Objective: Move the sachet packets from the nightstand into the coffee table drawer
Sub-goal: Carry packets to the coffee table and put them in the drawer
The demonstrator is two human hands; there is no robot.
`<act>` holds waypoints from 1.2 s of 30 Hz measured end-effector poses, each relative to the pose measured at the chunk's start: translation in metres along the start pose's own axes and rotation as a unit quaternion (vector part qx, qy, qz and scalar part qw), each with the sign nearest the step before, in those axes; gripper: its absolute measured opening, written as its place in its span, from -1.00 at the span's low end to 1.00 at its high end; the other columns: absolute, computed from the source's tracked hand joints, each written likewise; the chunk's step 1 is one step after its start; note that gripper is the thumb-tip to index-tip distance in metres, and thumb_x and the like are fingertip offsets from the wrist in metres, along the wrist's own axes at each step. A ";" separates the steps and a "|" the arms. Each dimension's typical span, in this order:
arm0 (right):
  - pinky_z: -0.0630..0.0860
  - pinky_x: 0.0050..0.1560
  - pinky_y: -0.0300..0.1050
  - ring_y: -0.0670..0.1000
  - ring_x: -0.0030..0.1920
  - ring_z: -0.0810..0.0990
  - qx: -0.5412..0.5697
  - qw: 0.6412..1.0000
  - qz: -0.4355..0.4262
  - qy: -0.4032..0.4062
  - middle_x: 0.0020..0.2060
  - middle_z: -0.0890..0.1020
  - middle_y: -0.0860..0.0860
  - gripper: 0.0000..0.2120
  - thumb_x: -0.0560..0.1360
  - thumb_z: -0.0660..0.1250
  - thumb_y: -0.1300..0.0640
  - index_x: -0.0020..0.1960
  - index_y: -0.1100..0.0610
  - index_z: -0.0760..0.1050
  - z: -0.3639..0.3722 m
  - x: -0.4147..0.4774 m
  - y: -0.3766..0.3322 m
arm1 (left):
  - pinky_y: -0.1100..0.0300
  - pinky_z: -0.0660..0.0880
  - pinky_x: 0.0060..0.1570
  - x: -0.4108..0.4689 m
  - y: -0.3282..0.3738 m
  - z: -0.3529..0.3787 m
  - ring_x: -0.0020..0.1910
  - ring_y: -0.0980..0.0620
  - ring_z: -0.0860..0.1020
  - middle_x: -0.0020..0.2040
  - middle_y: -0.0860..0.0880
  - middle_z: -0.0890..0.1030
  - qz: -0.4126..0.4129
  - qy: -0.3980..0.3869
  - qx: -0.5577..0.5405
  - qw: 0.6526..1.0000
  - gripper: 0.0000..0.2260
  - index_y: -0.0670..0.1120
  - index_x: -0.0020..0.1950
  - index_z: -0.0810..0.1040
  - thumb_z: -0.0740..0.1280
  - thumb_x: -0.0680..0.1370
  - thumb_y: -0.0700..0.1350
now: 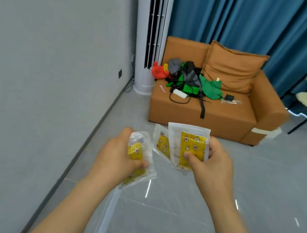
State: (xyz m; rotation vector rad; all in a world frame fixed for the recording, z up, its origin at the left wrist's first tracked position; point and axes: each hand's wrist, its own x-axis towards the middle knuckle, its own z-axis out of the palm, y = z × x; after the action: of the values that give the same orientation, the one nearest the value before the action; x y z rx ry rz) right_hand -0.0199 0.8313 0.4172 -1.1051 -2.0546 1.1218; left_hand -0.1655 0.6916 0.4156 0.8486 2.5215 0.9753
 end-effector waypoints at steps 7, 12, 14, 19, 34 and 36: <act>0.62 -0.05 -0.14 -0.12 -0.08 0.63 -0.032 0.990 0.096 0.095 -0.08 0.64 -0.15 -0.66 0.40 0.49 0.16 0.12 -0.06 0.52 -0.030 0.069 0.038 | 0.09 0.47 -0.17 0.104 0.053 0.064 -0.11 -0.05 0.50 -0.16 0.08 0.47 0.082 -0.096 0.014 0.992 -0.48 0.03 0.05 0.35 0.58 0.26 0.02; 0.55 -0.13 -0.22 -0.13 -0.15 0.59 -0.065 0.971 0.166 0.161 -0.15 0.60 -0.17 -0.71 0.40 0.49 0.15 0.03 -0.08 0.48 -0.051 0.107 0.056 | 0.12 0.33 -0.30 0.170 0.095 0.100 -0.15 -0.04 0.45 -0.25 0.14 0.41 0.145 -0.173 0.026 0.974 -0.51 0.02 -0.03 0.31 0.57 0.28 0.04; 0.60 -0.06 -0.11 -0.09 -0.11 0.62 -0.067 0.959 0.198 0.191 -0.13 0.62 -0.15 -0.70 0.40 0.50 0.14 0.05 -0.07 0.49 -0.061 0.118 0.067 | 0.14 0.30 -0.38 0.190 0.114 0.120 -0.18 -0.03 0.45 -0.26 0.14 0.42 0.172 -0.202 0.029 0.964 -0.51 0.02 -0.04 0.30 0.57 0.28 0.05; 0.60 0.01 -0.06 -0.07 -0.07 0.61 -0.048 0.930 0.263 0.253 -0.05 0.60 -0.15 -0.66 0.42 0.48 0.14 0.14 -0.04 0.49 -0.093 0.137 0.099 | 0.18 0.33 -0.37 0.218 0.165 0.179 -0.17 0.01 0.47 -0.22 0.14 0.45 0.231 -0.273 0.032 0.933 -0.52 0.03 0.00 0.35 0.57 0.27 0.05; 0.61 -0.08 0.06 -0.02 -0.14 0.64 -0.043 0.866 0.356 0.349 -0.18 0.66 -0.12 -0.73 0.36 0.45 0.17 0.01 -0.05 0.53 -0.253 0.188 0.242 | 0.15 0.31 -0.32 0.230 0.351 0.379 -0.12 -0.03 0.47 -0.13 0.05 0.50 0.356 -0.377 0.118 0.847 -0.51 0.00 0.04 0.35 0.56 0.28 0.03; 0.61 -0.07 0.04 0.00 -0.12 0.64 -0.037 0.853 0.373 0.364 -0.15 0.66 -0.11 -0.73 0.36 0.45 0.18 0.02 -0.04 0.53 -0.274 0.192 0.257 | 0.17 0.27 -0.35 0.229 0.374 0.402 -0.13 -0.02 0.46 -0.15 0.06 0.48 0.370 -0.388 0.132 0.834 -0.50 0.02 0.02 0.32 0.55 0.28 0.03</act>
State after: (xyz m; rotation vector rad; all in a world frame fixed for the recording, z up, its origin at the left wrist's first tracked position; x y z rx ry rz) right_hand 0.1925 1.1890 0.3484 -2.0741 -1.0785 0.7275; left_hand 0.0017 1.2602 0.3675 1.9179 1.6146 0.2911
